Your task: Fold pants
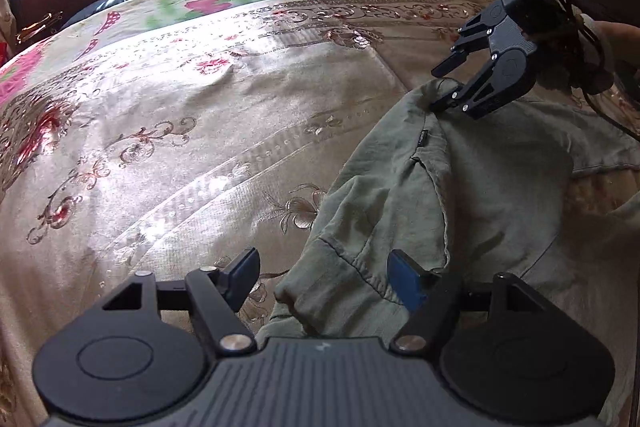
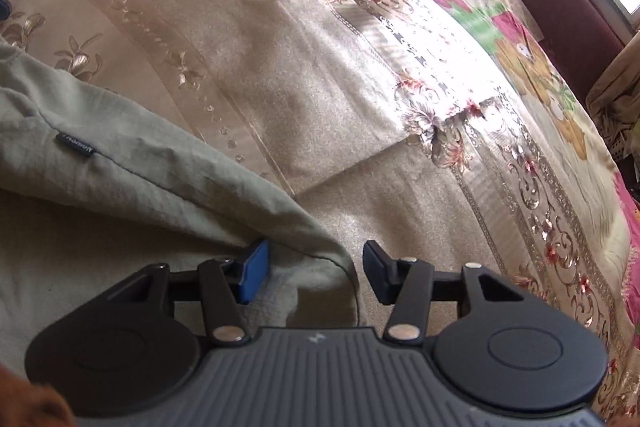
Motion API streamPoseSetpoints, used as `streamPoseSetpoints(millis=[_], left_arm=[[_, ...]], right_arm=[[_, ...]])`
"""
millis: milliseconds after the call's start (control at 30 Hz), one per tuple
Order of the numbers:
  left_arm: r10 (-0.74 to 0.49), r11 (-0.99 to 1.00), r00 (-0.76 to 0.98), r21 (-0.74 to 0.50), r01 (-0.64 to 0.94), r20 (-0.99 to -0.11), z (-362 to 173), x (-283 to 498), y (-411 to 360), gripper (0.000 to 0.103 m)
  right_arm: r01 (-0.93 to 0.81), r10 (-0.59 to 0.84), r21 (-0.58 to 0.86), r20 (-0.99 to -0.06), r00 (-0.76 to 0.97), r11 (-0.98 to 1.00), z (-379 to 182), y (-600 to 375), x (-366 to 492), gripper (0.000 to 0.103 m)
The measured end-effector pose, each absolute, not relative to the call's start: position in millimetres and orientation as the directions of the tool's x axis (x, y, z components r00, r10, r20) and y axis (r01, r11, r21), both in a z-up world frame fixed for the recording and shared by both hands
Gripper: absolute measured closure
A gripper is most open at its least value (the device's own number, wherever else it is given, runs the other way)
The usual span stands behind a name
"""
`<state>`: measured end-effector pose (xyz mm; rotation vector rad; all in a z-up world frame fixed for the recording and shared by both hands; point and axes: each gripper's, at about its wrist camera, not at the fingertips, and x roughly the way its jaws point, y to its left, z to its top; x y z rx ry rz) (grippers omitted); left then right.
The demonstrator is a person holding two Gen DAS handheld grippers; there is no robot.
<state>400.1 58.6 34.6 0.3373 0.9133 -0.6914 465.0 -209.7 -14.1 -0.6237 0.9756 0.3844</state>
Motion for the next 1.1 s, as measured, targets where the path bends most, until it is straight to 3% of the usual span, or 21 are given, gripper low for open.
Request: streamPoseSetpoints(millis=[67, 167, 500, 567, 633, 700, 767, 967, 1100], left_arm=[[-0.395, 0.747, 0.428, -0.013, 0.665, -0.813, 37.7, 397.6, 63.8, 0.031], [-0.415, 0.759, 0.448, -0.030, 0.650, -0.792, 49.7, 386.7, 72.8, 0.032], [-0.444, 0.706, 0.475, 0.030, 0.708, -0.760, 64.0, 348.2, 56.8, 0.030], [-0.459, 0.686, 0.475, 0.040, 0.727, -0.751, 64.8, 344.5, 51.4, 0.018], [-0.381, 0.671, 0.495, 0.135, 0.729, -0.781, 49.2, 347.7, 35.6, 0.017], [-0.288, 0.650, 0.488, 0.206, 0.732, -0.824, 28.8, 350.7, 23.0, 0.033], [-0.253, 0.651, 0.441, 0.186, 0.736, -0.861, 17.7, 345.9, 19.0, 0.075], [-0.286, 0.686, 0.480, 0.173, 0.707, -0.830, 40.5, 287.2, 28.0, 0.077], [-0.322, 0.711, 0.540, 0.179, 0.681, -0.778, 82.7, 247.9, 54.0, 0.077]], right_arm=[[-0.567, 0.048, -0.278, -0.869, 0.492, 0.776, -13.1, -207.5, 466.5, 0.085], [-0.550, 0.056, -0.264, -0.867, 0.496, 0.792, -15.1, -202.8, 460.2, 0.099], [-0.462, 0.076, -0.301, -0.768, 0.636, 0.834, 37.7, -207.1, 408.3, 0.101], [-0.449, 0.077, -0.305, -0.753, 0.654, 0.840, 51.3, -212.1, 394.7, 0.101], [-0.448, 0.096, -0.297, -0.738, 0.668, 0.843, 64.7, -215.6, 378.9, 0.101], [-0.445, 0.115, -0.292, -0.716, 0.689, 0.846, 81.2, -217.1, 355.7, 0.101], [-0.441, 0.122, -0.296, -0.700, 0.704, 0.847, 93.9, -217.3, 332.9, 0.101], [-0.384, 0.115, -0.270, -0.669, 0.734, 0.883, 118.3, -222.8, 273.6, 0.101], [-0.376, 0.113, -0.276, -0.654, 0.748, 0.885, 138.5, -219.9, 218.5, 0.101]])
